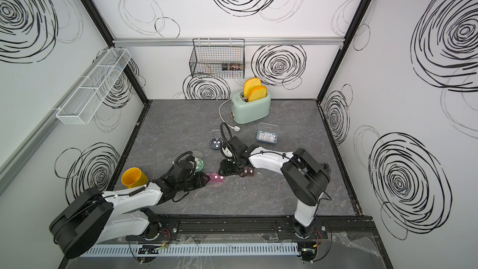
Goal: Close pillboxes
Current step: Close the lid on the pillbox.
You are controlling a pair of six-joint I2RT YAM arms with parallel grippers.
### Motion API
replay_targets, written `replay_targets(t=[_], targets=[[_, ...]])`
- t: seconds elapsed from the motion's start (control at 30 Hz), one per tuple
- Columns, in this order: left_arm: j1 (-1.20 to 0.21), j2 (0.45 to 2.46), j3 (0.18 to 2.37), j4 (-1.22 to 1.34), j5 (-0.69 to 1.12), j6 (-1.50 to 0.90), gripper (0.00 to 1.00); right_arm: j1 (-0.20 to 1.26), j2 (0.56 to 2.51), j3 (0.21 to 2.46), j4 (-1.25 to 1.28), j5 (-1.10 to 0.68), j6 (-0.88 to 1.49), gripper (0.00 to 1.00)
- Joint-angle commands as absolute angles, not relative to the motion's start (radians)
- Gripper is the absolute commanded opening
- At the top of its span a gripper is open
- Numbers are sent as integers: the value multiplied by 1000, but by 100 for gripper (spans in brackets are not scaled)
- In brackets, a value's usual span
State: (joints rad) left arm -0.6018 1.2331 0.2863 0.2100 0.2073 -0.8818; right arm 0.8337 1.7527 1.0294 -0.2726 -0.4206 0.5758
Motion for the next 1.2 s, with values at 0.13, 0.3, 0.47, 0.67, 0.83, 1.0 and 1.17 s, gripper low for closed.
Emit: replay_targets(t=[0.13,0.3,0.47,0.67,0.83,1.0,1.17], targets=[[-611,1244,302,247,186,-900,34,840,1756,1003,-247,-431,580,48],[-612,1246,301,251,184,-899,34,841,1771,997,-237,-430,581,46],[-617,1256,299,261,186,-903,33,841,1785,1003,-237,-420,576,44],[-618,1265,298,267,187,-903,33,840,1804,1005,-236,-415,572,42],[-618,1269,298,272,189,-903,32,840,1816,1009,-233,-411,572,41],[-618,1280,297,279,192,-904,32,841,1831,1017,-240,-405,567,40],[-618,1293,297,284,192,-904,32,842,1842,1022,-255,-397,563,39]])
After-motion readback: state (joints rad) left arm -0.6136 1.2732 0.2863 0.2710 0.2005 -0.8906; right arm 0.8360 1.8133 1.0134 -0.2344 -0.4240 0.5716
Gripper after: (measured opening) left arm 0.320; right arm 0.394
